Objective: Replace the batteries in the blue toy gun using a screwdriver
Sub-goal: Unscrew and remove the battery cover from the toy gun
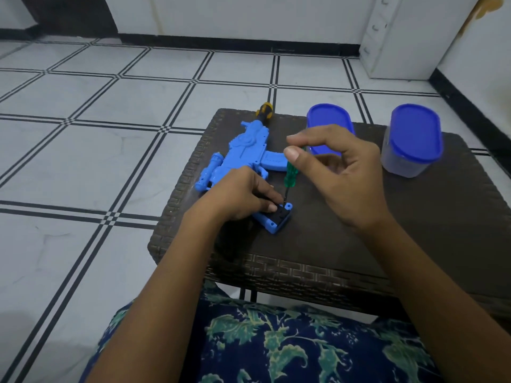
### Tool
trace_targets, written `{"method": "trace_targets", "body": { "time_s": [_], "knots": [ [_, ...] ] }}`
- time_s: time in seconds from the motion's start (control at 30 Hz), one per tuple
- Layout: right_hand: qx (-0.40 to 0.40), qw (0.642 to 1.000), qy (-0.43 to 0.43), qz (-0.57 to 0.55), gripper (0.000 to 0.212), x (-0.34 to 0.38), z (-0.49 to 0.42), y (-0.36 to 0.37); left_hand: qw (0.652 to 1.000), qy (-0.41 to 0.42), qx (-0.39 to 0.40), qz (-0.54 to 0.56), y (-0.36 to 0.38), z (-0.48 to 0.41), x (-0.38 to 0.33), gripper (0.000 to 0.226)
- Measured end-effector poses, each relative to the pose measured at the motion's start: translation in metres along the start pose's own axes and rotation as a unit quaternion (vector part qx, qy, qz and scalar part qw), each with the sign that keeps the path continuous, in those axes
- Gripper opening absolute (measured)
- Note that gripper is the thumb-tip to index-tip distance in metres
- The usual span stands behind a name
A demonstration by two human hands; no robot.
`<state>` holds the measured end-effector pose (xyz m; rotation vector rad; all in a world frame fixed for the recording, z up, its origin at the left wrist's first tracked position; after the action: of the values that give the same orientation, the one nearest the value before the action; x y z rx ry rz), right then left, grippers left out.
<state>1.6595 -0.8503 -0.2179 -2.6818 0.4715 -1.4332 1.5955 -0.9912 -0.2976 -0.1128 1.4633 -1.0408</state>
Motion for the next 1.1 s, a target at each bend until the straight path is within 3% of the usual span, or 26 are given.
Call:
{"method": "trace_targets", "body": {
  "time_s": [0.3,0.47,0.57,0.73,0.9,1.1],
  "knots": [
    [0.009,1.0,0.017,0.001,0.019,-0.0009,0.0003,-0.0012,1.0,0.001,-0.003,-0.016,-0.0006,-0.0016,-0.0012,0.022],
    [0.0,1.0,0.001,0.007,0.008,0.0012,0.0011,-0.0031,1.0,-0.004,-0.002,-0.013,-0.0003,-0.0014,-0.0019,0.022],
    [-0.006,1.0,-0.019,0.011,0.01,0.0047,-0.0002,-0.0031,1.0,-0.001,0.008,-0.013,-0.0002,-0.001,-0.002,0.024],
    [0.008,1.0,0.017,-0.003,0.017,-0.0005,-0.0015,-0.0043,1.0,-0.002,-0.003,-0.022,-0.0017,-0.001,-0.0024,0.023],
    [0.005,1.0,0.0,-0.003,0.01,0.0015,0.0016,-0.0021,1.0,-0.007,0.002,-0.02,-0.0007,-0.0002,-0.0021,0.021],
    [0.008,1.0,-0.008,0.016,0.014,0.0005,-0.0002,-0.0017,1.0,-0.002,0.001,-0.015,-0.0009,-0.0004,-0.0025,0.024]
  ]
}}
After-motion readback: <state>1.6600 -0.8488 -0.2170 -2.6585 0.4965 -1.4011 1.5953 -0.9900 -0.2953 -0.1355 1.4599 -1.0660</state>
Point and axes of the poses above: each hand's wrist, its own z-axis away from the middle knuckle, its own y-axis out of the palm, x = y × z, the point moved 6 cm from there along -z, towards the middle knuckle, and after that the axes turned 2 degrees about -z, right-handed, at the moved point
